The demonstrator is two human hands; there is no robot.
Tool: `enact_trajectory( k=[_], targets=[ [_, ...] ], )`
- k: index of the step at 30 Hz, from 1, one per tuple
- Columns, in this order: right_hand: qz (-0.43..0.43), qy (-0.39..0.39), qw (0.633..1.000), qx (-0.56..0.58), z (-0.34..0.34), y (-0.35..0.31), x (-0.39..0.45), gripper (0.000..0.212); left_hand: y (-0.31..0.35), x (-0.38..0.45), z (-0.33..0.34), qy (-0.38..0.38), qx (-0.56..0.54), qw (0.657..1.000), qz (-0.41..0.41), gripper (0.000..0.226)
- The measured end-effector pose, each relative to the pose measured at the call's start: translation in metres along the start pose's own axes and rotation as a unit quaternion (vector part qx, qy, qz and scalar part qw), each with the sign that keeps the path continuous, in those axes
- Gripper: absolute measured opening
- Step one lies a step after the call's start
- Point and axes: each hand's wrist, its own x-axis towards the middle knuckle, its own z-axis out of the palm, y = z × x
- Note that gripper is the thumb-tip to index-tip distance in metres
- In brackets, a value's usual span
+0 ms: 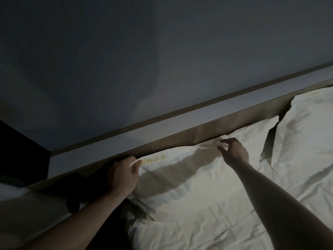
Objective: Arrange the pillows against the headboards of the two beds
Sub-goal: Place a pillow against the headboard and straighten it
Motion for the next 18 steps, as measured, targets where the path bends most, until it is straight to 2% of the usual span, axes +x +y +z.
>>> enact_trajectory(
  k=[2, 8, 11, 14, 16, 18],
  targets=[
    [0.018, 0.029, 0.999, 0.039, -0.003, -0.011, 0.007, 0.023, 0.0, 0.001, 0.0, -0.006, -0.009, 1.0, 0.003, 0.034],
    [-0.022, 0.139, 0.982, 0.129, -0.028, -0.033, 0.023, 0.021, 0.019, 0.003, -0.014, 0.001, -0.012, 1.0, 0.028, 0.035],
    [-0.046, 0.137, 0.982, 0.118, -0.039, -0.038, 0.033, 0.025, 0.027, 0.01, -0.019, -0.006, 0.025, 0.999, 0.028, 0.035],
    [-0.017, 0.098, 0.99, 0.103, -0.038, -0.041, 0.044, 0.024, 0.027, 0.014, -0.017, -0.021, 0.081, 0.996, 0.032, 0.042],
    [0.006, 0.097, 0.985, 0.144, -0.029, -0.039, 0.042, 0.018, 0.024, 0.011, -0.016, -0.017, 0.05, 0.998, 0.039, 0.036],
    [0.011, 0.115, 0.967, 0.226, -0.018, -0.035, 0.03, 0.024, 0.02, -0.001, -0.019, 0.022, -0.023, 0.999, 0.025, 0.019]
  ],
)
